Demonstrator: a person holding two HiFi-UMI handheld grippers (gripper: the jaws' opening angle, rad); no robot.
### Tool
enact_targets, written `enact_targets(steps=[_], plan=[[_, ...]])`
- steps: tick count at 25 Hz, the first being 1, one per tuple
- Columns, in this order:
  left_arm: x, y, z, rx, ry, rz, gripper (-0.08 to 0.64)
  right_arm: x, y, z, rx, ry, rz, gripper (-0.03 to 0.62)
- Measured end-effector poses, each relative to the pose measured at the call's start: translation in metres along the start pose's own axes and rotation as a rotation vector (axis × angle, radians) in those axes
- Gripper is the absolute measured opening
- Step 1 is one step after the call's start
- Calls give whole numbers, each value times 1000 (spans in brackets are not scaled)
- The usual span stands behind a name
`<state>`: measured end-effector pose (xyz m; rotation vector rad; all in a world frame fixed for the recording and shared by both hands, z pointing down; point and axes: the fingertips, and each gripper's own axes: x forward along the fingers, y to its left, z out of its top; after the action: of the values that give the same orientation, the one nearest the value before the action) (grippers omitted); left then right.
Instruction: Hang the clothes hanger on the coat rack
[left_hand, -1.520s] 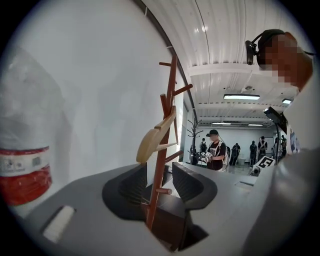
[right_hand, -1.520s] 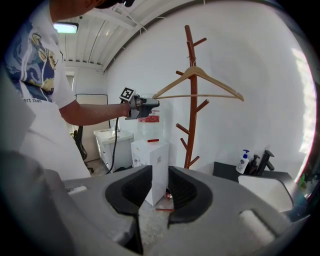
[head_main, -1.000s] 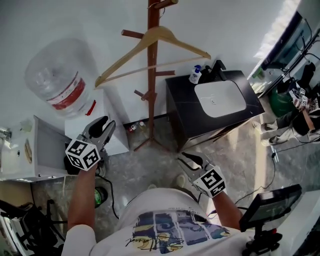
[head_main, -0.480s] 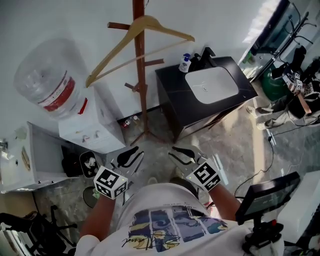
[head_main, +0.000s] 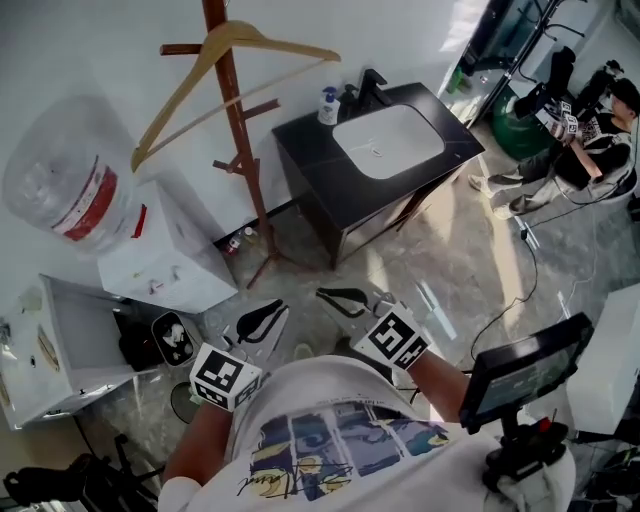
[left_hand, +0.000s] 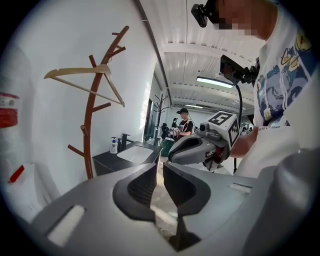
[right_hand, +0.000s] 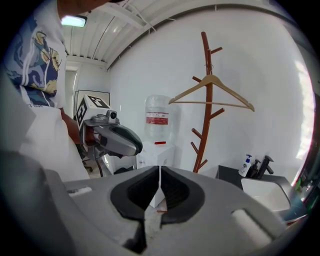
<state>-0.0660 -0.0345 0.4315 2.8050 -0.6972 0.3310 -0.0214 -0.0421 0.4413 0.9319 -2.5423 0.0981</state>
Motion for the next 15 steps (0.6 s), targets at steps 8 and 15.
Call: enact_targets(steps=[8,15], plan=[[-7,-10,-7,13,10,-11,40,-14,11,9,-43,-8,-34,2],[-4,-20,-11,20,8,-41,40,-41,19,2,-58,5,-95,0]])
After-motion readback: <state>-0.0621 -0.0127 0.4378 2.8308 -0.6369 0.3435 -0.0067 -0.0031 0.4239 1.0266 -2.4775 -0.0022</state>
